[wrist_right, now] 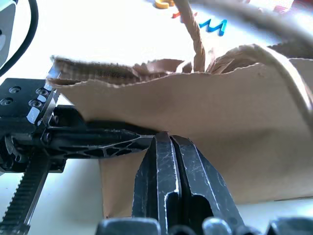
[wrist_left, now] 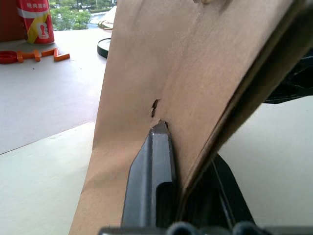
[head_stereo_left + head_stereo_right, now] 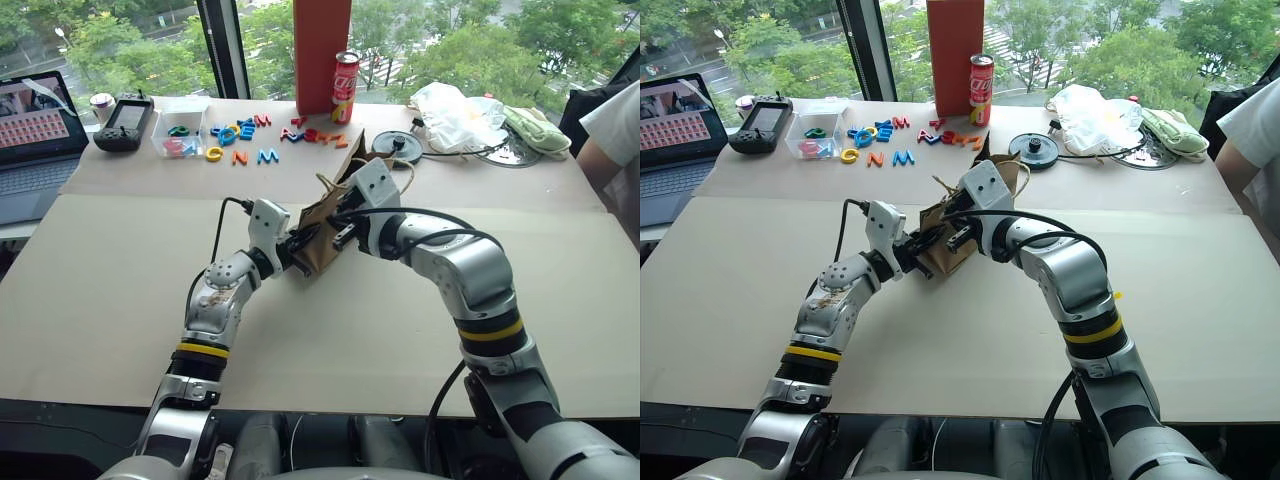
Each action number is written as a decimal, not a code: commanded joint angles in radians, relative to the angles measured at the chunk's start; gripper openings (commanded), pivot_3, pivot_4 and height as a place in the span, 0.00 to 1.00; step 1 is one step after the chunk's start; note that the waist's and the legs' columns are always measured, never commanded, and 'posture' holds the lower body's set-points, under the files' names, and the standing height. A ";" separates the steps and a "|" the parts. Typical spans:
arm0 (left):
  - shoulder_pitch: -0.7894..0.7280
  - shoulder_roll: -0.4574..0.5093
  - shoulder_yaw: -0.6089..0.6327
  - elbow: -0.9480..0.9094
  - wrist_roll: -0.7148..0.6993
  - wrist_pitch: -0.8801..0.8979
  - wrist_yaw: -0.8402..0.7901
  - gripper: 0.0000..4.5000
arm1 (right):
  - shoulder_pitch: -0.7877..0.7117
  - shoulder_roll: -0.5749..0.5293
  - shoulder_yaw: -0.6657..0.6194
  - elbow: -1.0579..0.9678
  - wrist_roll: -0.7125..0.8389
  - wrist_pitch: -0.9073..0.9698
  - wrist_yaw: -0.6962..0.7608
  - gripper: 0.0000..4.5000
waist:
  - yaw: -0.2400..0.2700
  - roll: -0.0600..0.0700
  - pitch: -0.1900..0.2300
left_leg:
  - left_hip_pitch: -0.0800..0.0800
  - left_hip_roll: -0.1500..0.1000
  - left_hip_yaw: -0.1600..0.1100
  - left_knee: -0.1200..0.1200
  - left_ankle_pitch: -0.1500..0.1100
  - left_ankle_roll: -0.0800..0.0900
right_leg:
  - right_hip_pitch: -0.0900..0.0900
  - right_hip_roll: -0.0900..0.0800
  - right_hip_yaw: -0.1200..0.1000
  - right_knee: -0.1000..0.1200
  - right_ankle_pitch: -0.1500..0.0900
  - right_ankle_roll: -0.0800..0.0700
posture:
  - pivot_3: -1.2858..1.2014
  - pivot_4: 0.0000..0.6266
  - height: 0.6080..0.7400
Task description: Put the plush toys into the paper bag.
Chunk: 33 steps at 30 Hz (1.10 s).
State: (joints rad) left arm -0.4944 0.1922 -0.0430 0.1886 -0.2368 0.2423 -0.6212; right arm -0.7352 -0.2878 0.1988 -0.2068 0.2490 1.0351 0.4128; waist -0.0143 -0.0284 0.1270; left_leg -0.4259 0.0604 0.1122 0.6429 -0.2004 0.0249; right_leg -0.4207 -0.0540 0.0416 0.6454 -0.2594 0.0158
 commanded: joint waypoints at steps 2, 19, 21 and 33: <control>-0.022 -0.001 0.000 -0.005 0.002 -0.034 -0.001 0.01 | -0.018 -0.003 -0.004 -0.032 -0.002 -0.006 0.001 0.00 | 0.000 0.000 0.000 | 0.000 0.000 0.000 0.000 0.000 0.000 | 0.000 0.000 0.000 0.000 0.000 0.000 | 0.52 0.24 1.00; -0.057 -0.010 0.111 0.019 -0.106 -0.007 0.001 0.01 | 0.242 -0.250 -0.211 -0.370 0.172 -0.059 0.226 0.00 | 0.014 0.000 0.000 | -0.004 -0.001 -0.002 0.000 -0.001 0.002 | 0.000 -0.001 -0.002 -0.004 0.000 0.001 | 0.52 0.24 1.00; -0.061 0.014 0.128 0.009 -0.135 0.006 -0.029 0.01 | 0.311 -0.316 -0.296 -0.386 0.206 -0.069 0.266 0.00 | 0.014 0.000 0.000 | -0.003 -0.001 -0.002 0.000 -0.001 0.002 | 0.000 -0.002 -0.002 -0.005 0.000 0.001 | 0.52 0.24 1.00; -0.025 0.448 0.105 -0.155 -0.334 0.183 -0.633 0.01 | 0.348 -0.490 -0.525 -0.233 0.308 -0.144 0.378 0.00 | -0.008 0.000 0.000 | 0.003 0.001 -0.001 -0.002 -0.001 0.002 | 0.002 0.001 0.001 -0.003 -0.001 0.000 | 0.52 0.24 1.00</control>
State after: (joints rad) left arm -0.5008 0.5919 0.0677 0.0522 -0.5408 0.4182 -1.1423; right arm -0.3588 -0.7447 -0.2927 -0.4374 0.5342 0.9256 0.7691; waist -0.0218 -0.0284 0.1275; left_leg -0.4231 0.0612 0.1115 0.6416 -0.2016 0.0269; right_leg -0.4188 -0.0527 0.0425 0.6430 -0.2603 0.0159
